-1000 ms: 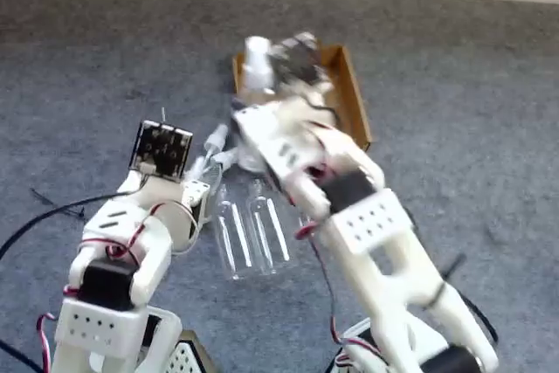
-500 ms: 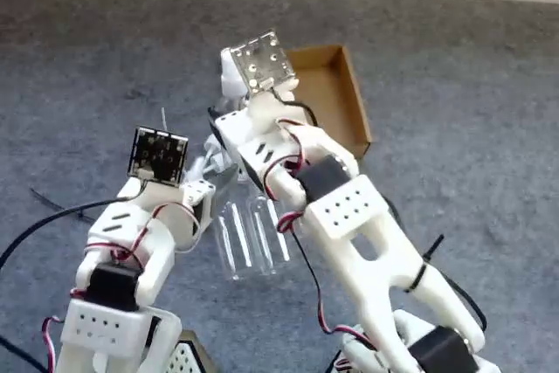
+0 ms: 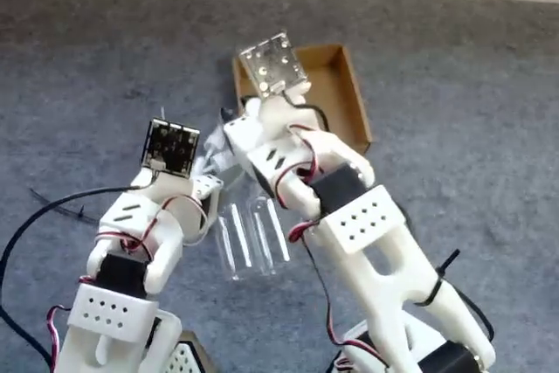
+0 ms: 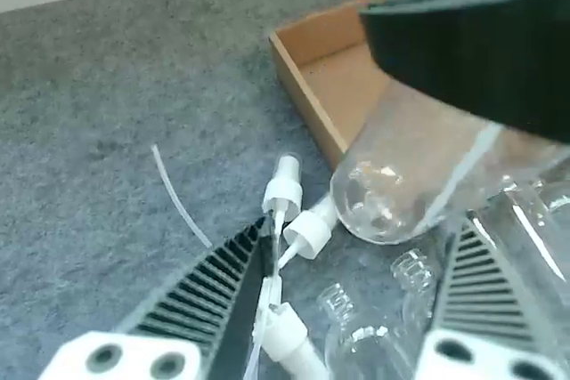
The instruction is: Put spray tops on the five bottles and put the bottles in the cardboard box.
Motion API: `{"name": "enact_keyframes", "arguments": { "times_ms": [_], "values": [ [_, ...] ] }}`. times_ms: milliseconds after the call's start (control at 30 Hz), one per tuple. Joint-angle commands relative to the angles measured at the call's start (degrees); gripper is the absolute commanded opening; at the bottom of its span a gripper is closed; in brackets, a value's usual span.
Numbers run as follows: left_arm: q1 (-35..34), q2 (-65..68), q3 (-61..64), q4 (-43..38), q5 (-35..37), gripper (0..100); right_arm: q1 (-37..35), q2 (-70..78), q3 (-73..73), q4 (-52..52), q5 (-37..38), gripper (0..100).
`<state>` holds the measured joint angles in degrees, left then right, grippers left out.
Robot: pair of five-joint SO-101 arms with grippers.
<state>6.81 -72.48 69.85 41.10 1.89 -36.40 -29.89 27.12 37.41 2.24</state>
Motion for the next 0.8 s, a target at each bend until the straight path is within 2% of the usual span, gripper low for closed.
{"name": "enact_keyframes", "arguments": {
  "times_ms": [0, 167, 333, 600, 767],
  "values": [
    [0.2, -0.4, -0.4, -1.5, 0.2, 28, 5.8, 3.9, -8.3, -3.1, 5.4, 0.5],
    [-2.1, -0.4, 1.3, -1.8, 0.1, 28, 12.3, 20.5, -24.2, -2.1, 7.4, 0.5],
    [-6.5, -0.3, 1.2, -1.8, 0.2, 28, 12.5, 29.9, -37.7, 4.8, 7.0, 0.5],
    [-7.5, 0.0, 1.4, -3.5, 0.2, 28, 9.4, 28.1, -28.8, 6.2, 6.9, 0.5],
    [-7.6, 0.0, 1.4, -3.4, 0.2, 25, 5.9, 18.2, -17.8, 6.2, 3.1, 0.5]
  ]
}}
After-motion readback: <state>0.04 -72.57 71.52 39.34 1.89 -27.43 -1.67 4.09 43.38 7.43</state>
